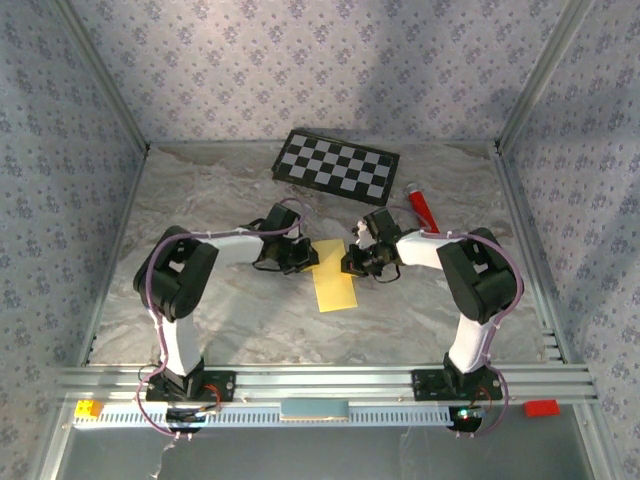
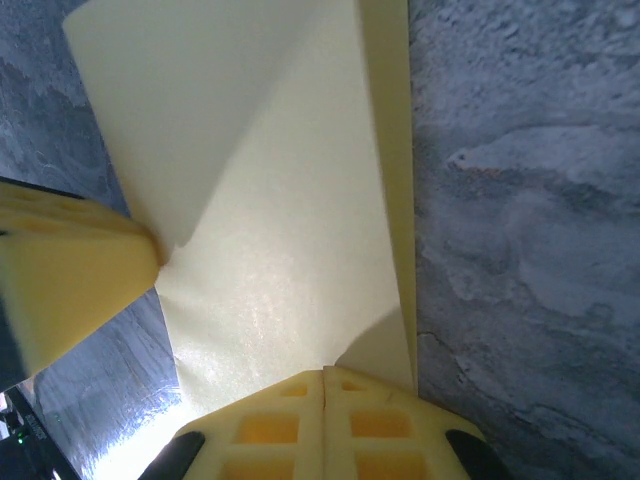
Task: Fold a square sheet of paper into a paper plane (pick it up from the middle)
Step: First fold the square sheet of paper in half at the center of the table.
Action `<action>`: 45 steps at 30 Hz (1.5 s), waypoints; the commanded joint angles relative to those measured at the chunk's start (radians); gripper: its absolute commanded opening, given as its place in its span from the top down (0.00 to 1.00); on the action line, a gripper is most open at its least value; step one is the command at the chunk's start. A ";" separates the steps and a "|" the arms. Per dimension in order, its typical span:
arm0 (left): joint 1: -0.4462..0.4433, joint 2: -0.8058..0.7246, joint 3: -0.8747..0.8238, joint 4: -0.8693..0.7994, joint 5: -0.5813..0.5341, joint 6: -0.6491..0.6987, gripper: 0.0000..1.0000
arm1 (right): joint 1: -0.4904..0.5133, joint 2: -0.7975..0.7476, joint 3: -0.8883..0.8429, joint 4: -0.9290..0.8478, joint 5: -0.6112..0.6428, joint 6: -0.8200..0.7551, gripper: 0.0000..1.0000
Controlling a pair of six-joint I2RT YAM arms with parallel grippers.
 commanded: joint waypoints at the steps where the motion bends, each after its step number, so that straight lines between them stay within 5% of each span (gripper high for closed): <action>1: 0.004 0.037 -0.030 0.014 -0.021 0.025 0.88 | -0.007 0.081 -0.059 -0.166 0.127 -0.021 1.00; 20: 0.044 0.056 0.104 0.005 0.129 0.030 0.86 | -0.013 0.075 -0.064 -0.178 0.143 -0.031 1.00; 45: 0.086 0.178 0.249 -0.084 0.126 0.080 0.86 | -0.017 0.063 -0.069 -0.180 0.150 -0.031 1.00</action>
